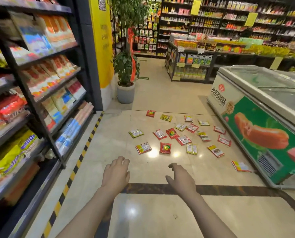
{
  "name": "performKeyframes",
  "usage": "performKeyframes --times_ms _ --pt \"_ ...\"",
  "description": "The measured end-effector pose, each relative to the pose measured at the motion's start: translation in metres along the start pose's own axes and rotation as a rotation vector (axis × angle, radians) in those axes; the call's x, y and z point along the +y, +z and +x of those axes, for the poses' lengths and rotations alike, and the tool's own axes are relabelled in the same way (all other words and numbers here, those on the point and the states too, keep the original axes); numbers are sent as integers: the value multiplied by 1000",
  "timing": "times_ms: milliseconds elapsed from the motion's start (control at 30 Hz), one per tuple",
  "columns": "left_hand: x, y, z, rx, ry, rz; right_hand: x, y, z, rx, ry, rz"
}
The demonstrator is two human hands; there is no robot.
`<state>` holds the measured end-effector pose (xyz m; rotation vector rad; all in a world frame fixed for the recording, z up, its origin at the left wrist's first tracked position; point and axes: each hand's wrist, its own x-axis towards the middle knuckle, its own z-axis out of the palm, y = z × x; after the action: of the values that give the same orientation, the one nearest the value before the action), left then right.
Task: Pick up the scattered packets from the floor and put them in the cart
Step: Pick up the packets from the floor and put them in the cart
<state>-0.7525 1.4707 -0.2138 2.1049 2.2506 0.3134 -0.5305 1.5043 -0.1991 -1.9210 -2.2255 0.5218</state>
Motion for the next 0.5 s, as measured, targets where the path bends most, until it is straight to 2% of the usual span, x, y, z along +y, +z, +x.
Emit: performKeyframes --times_ms 133,267,333,433,500 --pt "-27 30 99 -46 4 54 -9 13 108 -11 -5 33" --pt "-66 50 215 -67 90 88 -25 23 223 -31 51 57" --pt "-82 54 272 -75 77 76 -35 28 276 -56 77 55" --pt "-98 56 338 -198 35 22 -46 33 344 -91 109 62" --pt "-110 69 382 -217 14 18 -50 39 388 -115 125 61"
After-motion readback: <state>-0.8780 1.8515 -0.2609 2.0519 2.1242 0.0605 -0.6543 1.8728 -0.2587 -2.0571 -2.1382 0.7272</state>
